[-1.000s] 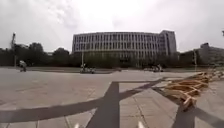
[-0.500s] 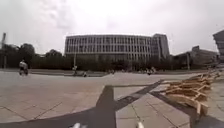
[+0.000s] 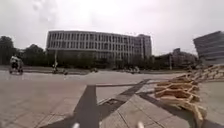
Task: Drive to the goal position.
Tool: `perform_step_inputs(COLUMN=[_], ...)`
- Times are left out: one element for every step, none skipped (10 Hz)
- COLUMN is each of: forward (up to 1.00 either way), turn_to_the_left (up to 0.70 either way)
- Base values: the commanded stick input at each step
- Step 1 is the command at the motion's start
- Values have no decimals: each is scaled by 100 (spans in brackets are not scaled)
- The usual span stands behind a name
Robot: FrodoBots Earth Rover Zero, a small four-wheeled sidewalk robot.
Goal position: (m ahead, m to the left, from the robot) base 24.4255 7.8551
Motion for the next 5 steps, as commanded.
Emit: perform_step_inputs(forward=[85,85,85,85,85], turn_to_the_left=[0,0,0,0,0])
